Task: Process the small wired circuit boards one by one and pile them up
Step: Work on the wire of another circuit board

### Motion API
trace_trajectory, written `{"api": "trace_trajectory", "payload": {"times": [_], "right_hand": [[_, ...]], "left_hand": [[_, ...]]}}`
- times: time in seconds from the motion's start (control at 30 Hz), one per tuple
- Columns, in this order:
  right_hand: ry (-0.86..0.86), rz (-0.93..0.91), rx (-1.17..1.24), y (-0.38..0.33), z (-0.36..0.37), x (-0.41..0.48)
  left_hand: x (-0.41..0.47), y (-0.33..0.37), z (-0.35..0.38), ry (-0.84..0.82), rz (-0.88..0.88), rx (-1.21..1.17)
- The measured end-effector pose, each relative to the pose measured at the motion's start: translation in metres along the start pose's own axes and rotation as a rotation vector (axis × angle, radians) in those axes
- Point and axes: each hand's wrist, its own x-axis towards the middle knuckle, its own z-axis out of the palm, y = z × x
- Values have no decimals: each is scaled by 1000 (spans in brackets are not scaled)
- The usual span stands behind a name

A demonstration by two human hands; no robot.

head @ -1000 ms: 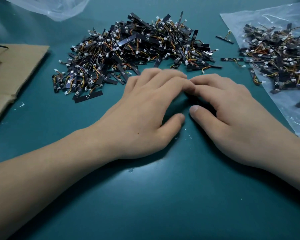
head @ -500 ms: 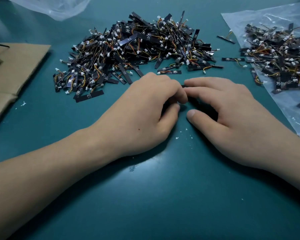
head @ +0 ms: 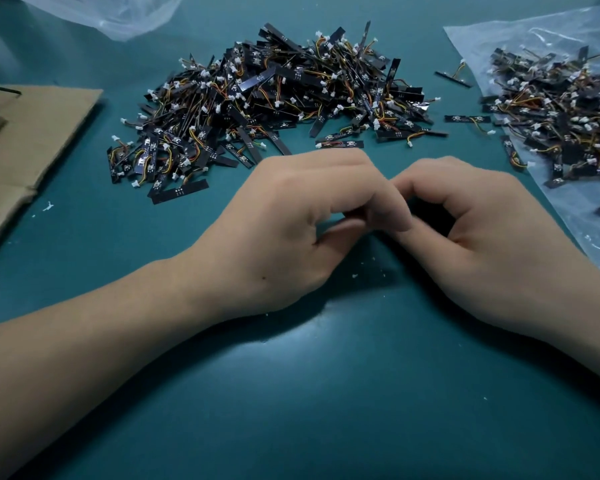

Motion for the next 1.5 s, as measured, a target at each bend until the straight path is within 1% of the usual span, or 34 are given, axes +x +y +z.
{"api": "trace_trajectory", "payload": {"times": [0.2,0.27,0.4,0.47,0.57,0.73,1.03,1.2,1.3,1.5], "right_hand": [[-4,21,13,-1,1,1],[25,35,26,-1,2,1],[119,95,80,-1,1,1],[154,129,102,-1,1,1],[149,138,110,-3,1,1],[104,120,103,-3,1,-1],[190,89,94,-4,0,-1],[227,48,174,-1,1,-1],[258,1,240,1,2,-2],[240,-30,280,4,3,-2]], "left_hand": [[1,0,-1,67,-27,-10],[1,2,0,88,-44,-33],[3,3,-2,147,-250,-94],[3,2,-4,187,-296,-145],[4,2,-5,137,-272,-81],[4,2,-1,15,-160,21],[5,3,-1,9,-247,60],[4,4,-2,-8,-270,68],[4,3,-1,-21,-250,68],[4,2,-1,11,-264,26]]}}
